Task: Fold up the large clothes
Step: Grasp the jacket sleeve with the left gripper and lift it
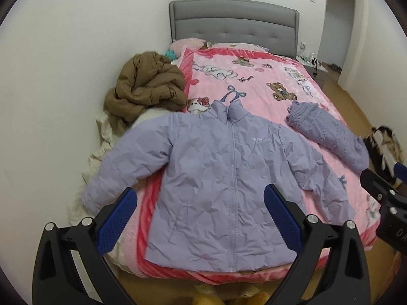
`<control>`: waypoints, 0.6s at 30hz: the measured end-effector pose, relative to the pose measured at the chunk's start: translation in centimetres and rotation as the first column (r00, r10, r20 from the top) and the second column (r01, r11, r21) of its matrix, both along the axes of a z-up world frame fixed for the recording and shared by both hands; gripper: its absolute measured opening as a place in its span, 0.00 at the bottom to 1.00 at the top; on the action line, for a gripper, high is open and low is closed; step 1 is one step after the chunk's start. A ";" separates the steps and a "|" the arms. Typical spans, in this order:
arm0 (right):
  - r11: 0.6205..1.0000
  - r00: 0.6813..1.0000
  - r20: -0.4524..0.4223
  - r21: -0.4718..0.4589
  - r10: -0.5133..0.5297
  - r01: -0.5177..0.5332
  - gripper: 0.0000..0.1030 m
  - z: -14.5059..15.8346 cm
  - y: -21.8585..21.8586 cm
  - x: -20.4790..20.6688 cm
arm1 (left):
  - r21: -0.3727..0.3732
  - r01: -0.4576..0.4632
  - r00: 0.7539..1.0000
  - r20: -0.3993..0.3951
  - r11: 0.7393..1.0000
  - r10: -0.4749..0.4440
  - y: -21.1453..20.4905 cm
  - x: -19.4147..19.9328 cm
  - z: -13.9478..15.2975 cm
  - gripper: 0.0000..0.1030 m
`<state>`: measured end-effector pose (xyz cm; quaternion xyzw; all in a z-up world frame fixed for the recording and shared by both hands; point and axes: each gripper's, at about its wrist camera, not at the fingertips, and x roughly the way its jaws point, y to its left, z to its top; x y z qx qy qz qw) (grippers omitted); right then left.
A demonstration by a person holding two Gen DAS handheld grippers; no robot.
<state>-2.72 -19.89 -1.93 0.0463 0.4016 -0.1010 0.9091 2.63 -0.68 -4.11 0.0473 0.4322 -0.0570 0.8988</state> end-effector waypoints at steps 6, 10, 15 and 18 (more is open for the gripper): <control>0.984 0.981 0.148 0.101 0.129 -0.145 0.92 -1.7 1.0 1.6 | -0.211 -0.161 0.985 0.028 0.964 0.171 6.1 0.0 -2.7 0.95; 0.973 0.973 0.108 0.093 0.203 -0.213 0.92 -3.3 3.4 4.7 | -0.296 -0.357 0.932 -0.052 0.886 0.358 12.4 1.1 -6.8 0.95; 0.973 0.979 0.085 0.127 0.184 -0.194 0.92 -4.6 7.3 8.8 | -0.486 -0.515 0.845 -0.152 0.706 0.513 21.9 3.8 -13.9 0.95; 0.976 0.981 0.038 0.103 0.189 -0.192 0.92 -5.7 11.2 11.9 | -0.565 -0.606 0.768 -0.231 0.560 0.597 27.7 5.7 -19.4 0.95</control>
